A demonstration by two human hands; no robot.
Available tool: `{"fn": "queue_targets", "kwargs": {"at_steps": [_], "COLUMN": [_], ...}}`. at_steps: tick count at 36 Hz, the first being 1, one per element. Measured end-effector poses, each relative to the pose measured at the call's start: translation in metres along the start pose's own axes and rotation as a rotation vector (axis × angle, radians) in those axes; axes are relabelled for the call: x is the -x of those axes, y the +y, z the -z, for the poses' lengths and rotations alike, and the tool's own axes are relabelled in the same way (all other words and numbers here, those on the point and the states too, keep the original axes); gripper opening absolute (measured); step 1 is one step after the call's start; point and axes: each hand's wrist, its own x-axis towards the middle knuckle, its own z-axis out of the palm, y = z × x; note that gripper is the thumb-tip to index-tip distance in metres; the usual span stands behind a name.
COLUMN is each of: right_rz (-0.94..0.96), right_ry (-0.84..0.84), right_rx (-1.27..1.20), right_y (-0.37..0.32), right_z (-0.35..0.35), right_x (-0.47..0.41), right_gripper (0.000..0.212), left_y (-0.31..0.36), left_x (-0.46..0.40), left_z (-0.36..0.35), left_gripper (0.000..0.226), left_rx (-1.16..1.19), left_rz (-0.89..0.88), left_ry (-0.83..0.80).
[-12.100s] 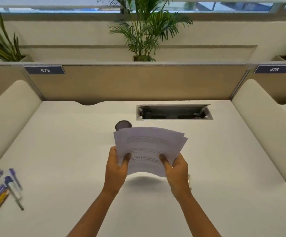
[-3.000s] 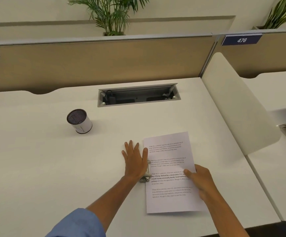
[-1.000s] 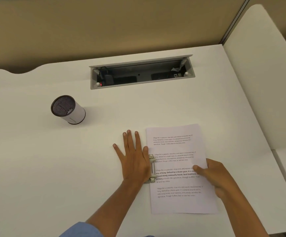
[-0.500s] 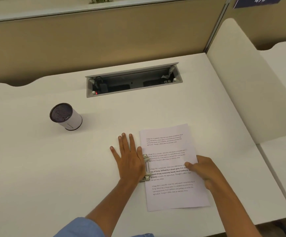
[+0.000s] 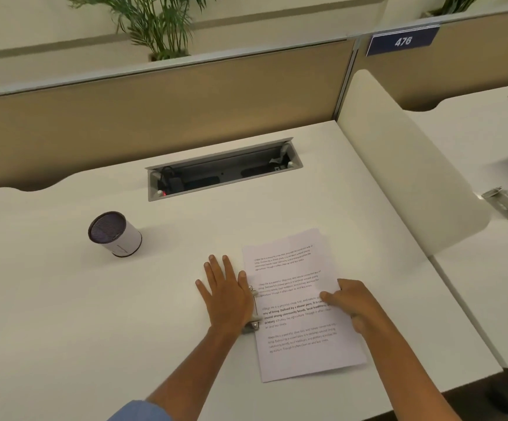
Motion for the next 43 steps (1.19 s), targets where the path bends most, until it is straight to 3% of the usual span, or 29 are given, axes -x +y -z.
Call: {"fn": "queue_targets", "kwargs": {"at_steps": [9, 11, 14, 17, 19, 21, 23, 26, 31, 34, 38, 43], "right_rz": [0.048, 0.075, 0.134, 0.226, 0.304, 0.389, 0.468, 0.556, 0.65, 0.689, 0.631, 0.553], "right_ry": [0.061, 0.082, 0.106, 0.122, 0.129, 0.132, 0.156, 0.253, 0.381, 0.416, 0.409, 0.399], "right_rx": [-0.061, -0.086, -0.137, -0.215, -0.282, -0.373, -0.451, -0.515, -0.587, -0.572, -0.544, -0.515], "right_y": [-0.007, -0.009, -0.014, -0.019, -0.021, -0.023, -0.025, -0.023, -0.02, -0.013, 0.01, 0.023], "right_z": [0.033, 0.041, 0.053, 0.062, 0.065, 0.066, 0.064, 0.061, 0.052, 0.04, 0.016, -0.002], "right_x": [0.012, 0.017, 0.029, 0.044, 0.056, 0.068, 0.079, 0.087, 0.098, 0.1, 0.087, 0.076], "right_gripper": [0.018, 0.02, 0.018, 0.018, 0.022, 0.024, 0.023, 0.022, 0.016, 0.011, 0.016, 0.01], "left_y": [0.008, 0.015, 0.037, 0.065, 0.08, 0.091, 0.101, 0.115, 0.126, 0.125, 0.106, 0.09], "left_x": [0.003, 0.003, 0.011, 0.017, 0.015, 0.01, 0.009, 0.013, 0.025, 0.031, 0.034, 0.036], "left_z": [0.016, 0.028, 0.048, 0.061, 0.069, 0.077, 0.083, 0.095, 0.11, 0.107, 0.083, 0.068], "left_gripper": [0.085, 0.088, 0.085, 0.102, 0.108, 0.084, 0.049, 0.028, 0.026, 0.011, 0.004, 0.011], "left_rx": [0.066, 0.23, 0.66, 0.954, 1.109, 1.188, 1.203, 1.165, 1.189, 1.141, 1.049, 0.988], "left_rz": [0.057, 0.031, -0.106, -0.154, -0.087, -0.077, -0.138, -0.211, -0.338, -0.369, -0.319, -0.303], "left_ry": [-0.096, -0.051, -0.039, -0.196, -0.364, -0.493, -0.538, -0.47, -0.329, -0.259, -0.246, -0.246]}}
